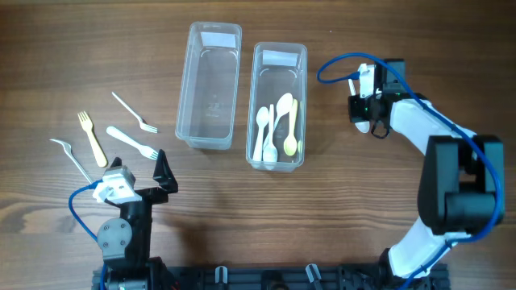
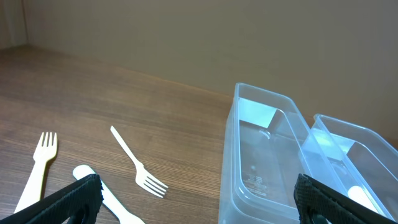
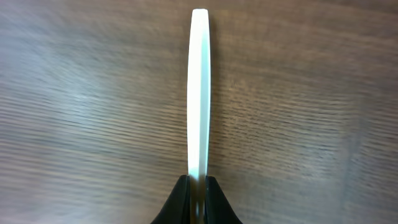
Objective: Pack container
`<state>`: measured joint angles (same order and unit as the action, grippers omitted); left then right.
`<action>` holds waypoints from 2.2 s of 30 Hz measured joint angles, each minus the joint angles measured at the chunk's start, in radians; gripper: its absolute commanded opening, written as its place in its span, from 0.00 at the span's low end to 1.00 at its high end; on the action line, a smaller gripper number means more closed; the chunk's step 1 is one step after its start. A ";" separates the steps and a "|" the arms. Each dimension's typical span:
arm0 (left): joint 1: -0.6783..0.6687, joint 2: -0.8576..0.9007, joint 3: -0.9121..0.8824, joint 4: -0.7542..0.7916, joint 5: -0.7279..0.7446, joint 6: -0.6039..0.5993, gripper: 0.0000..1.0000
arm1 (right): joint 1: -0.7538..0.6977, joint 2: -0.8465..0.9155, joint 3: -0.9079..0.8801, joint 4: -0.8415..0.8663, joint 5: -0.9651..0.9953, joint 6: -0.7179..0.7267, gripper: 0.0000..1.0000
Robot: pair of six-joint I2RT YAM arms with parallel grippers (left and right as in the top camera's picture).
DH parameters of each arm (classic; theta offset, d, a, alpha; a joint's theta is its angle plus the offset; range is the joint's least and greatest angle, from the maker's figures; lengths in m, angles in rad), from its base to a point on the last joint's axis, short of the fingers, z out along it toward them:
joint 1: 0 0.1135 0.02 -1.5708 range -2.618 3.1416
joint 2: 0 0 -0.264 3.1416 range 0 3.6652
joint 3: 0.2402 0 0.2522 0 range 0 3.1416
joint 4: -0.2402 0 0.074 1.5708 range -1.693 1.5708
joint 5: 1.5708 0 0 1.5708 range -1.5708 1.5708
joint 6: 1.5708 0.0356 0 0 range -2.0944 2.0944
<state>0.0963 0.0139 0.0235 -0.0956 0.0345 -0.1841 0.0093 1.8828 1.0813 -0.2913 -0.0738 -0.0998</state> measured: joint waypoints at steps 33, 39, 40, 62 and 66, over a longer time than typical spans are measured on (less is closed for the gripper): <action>0.000 0.000 0.000 0.000 0.000 0.000 1.00 | 0.379 -0.268 -0.012 -0.008 -0.278 0.443 0.73; 0.000 0.000 0.000 0.000 0.000 0.000 1.00 | 0.339 -0.554 -0.006 -0.103 -0.153 0.447 0.99; 0.000 0.000 0.000 0.000 0.000 0.000 1.00 | 0.322 -0.605 -0.001 -0.144 -0.087 0.446 1.00; 0.000 0.000 0.000 0.000 0.000 0.000 1.00 | 0.224 -0.741 0.004 -0.383 0.547 0.243 1.00; 0.000 0.000 0.000 0.000 0.000 0.000 1.00 | 0.224 -0.741 0.004 -0.383 0.547 0.243 1.00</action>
<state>0.0963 0.0139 0.0235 -0.0956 0.0345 -0.1841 0.2329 1.1416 1.0855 -0.6743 0.4732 0.1436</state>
